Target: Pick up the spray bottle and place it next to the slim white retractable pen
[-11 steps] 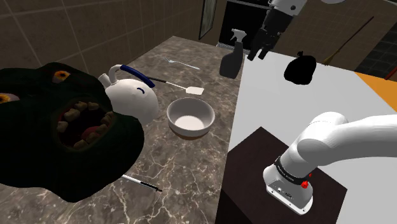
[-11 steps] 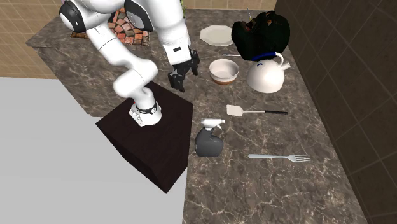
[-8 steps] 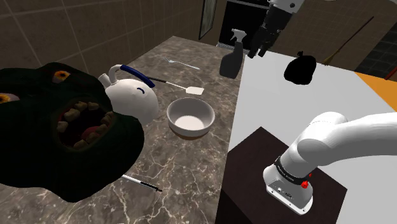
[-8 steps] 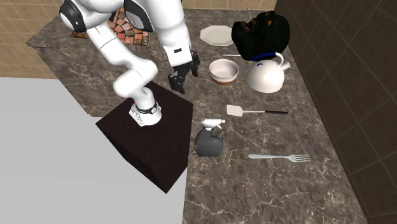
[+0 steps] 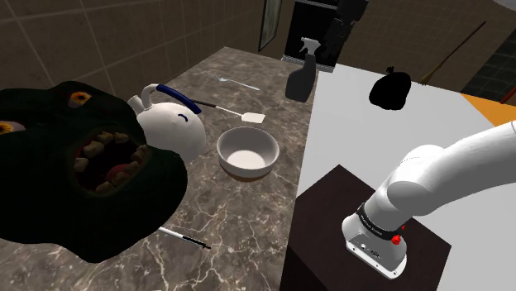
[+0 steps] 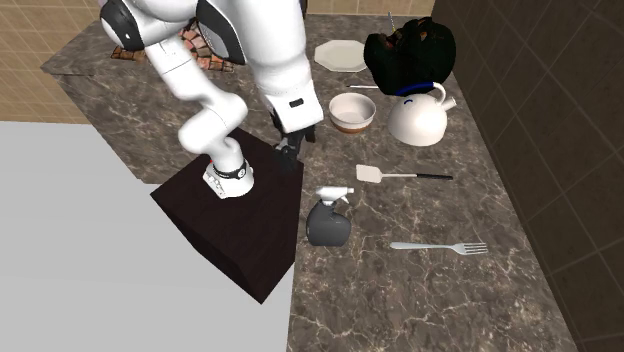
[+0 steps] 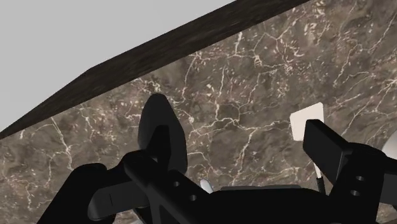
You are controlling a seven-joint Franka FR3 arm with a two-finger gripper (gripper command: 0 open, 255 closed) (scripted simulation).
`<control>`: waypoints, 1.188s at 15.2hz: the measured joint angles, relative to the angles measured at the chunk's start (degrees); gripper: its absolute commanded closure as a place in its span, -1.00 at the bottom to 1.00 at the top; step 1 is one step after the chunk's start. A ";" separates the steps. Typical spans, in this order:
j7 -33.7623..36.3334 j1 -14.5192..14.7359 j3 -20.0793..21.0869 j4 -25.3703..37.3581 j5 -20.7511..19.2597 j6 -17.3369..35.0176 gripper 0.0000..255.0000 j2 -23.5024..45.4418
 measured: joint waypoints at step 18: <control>-13.30 0.64 -5.11 13.91 -0.28 0.44 -1.00 16.47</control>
